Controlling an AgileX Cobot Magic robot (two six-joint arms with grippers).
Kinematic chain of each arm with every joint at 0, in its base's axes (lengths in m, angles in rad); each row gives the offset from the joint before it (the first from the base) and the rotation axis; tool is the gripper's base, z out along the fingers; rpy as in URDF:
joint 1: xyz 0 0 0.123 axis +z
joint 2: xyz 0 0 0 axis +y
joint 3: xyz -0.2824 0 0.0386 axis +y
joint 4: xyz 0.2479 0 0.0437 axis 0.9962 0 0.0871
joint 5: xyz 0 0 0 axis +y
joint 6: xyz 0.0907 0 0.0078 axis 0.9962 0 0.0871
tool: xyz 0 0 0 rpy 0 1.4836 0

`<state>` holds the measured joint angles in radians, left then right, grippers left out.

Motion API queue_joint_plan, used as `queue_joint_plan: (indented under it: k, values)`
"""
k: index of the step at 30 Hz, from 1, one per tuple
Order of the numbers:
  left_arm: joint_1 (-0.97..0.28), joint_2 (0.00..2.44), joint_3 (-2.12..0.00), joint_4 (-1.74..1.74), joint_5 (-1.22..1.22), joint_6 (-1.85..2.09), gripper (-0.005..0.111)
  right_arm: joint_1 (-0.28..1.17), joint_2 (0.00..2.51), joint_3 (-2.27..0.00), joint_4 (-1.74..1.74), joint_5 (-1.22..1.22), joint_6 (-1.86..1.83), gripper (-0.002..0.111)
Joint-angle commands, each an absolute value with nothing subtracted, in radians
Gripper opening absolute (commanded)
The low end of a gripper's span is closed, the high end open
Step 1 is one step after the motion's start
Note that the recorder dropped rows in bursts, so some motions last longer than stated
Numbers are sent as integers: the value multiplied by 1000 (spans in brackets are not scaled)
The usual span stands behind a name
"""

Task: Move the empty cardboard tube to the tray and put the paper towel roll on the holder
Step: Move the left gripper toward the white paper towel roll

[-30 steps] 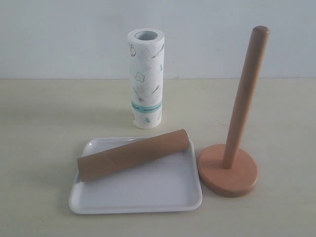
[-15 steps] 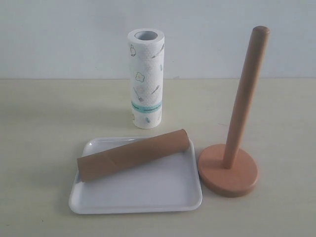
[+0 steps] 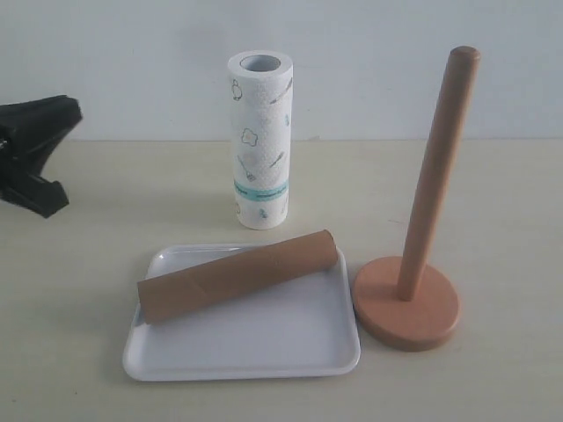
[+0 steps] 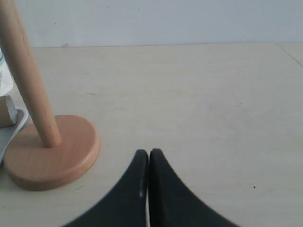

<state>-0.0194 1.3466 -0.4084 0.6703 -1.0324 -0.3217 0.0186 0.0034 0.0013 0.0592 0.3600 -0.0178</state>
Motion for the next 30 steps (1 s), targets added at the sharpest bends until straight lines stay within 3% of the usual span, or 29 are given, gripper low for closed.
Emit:
queue_joint_plan:
  k: [1,5,7,12,14,30]
  values:
    - [-22,1487,-529,857,-1052,-520,4,20,0,0,53,357,-20,0]
    - [-25,1602,-604,926,-1099,-585,16,20,0,0,53,357,-20,0]
    - [-36,1662,-640,952,-1114,-598,34,20,0,0,53,357,-20,0]
    - [-107,1808,-727,933,-1134,-598,97,20,0,0,53,357,-20,0]
    - [-132,1854,-765,931,-1136,-595,110,20,0,0,53,357,-20,0]
    - [-198,2092,-1049,800,-1151,-588,110,20,0,0,53,357,-20,0]
